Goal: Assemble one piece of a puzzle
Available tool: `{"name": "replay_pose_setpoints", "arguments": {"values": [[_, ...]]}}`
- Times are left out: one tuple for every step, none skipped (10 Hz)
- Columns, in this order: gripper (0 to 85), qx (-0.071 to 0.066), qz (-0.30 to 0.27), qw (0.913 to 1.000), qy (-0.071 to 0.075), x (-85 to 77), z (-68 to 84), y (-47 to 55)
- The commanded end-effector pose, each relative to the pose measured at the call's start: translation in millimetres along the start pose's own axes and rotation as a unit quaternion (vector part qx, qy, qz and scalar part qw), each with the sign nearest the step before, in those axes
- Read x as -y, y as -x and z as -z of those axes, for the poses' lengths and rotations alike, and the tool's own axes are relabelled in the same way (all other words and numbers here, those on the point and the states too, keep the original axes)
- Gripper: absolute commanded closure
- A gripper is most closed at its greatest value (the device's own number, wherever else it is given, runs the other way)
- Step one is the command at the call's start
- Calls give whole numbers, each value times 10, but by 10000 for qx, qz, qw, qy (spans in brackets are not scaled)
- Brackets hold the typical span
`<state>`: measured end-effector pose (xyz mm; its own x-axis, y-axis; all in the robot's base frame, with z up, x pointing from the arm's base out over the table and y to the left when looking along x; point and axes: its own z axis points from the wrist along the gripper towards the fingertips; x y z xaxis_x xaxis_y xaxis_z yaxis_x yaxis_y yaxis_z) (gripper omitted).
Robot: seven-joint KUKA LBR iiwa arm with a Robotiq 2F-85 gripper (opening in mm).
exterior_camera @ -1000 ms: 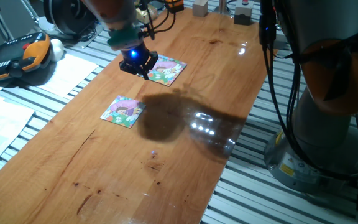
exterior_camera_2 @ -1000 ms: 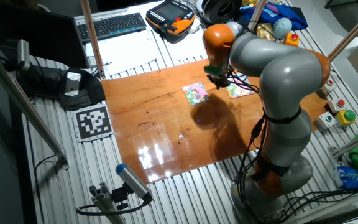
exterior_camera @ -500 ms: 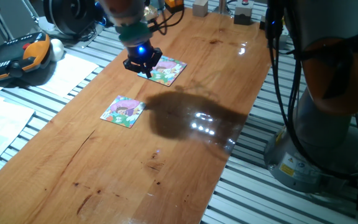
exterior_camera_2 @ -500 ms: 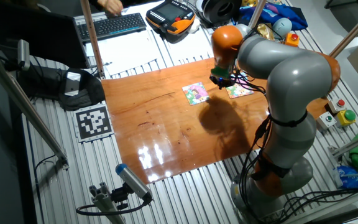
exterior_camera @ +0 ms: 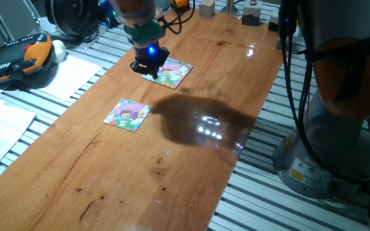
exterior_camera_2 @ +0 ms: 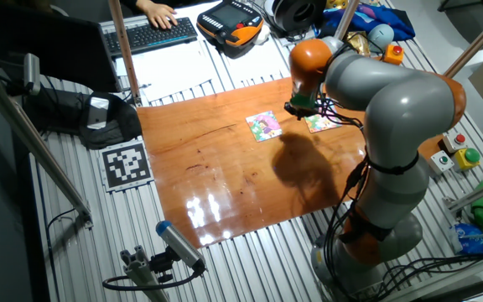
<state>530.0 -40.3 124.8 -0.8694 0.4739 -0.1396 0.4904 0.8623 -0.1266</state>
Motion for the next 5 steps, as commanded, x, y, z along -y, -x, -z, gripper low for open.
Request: {"name": "replay_pose_setpoints", "arguments": {"values": [[850,218,1503,9882,184,3,1,2],[850,241,1536,9877,168,13,2,6],[850,178,1496,9882,267,22,4,10],[850,56,1383,9895,427,23,4,12],[850,-144,1295,9902,506,29,11,17]]}}
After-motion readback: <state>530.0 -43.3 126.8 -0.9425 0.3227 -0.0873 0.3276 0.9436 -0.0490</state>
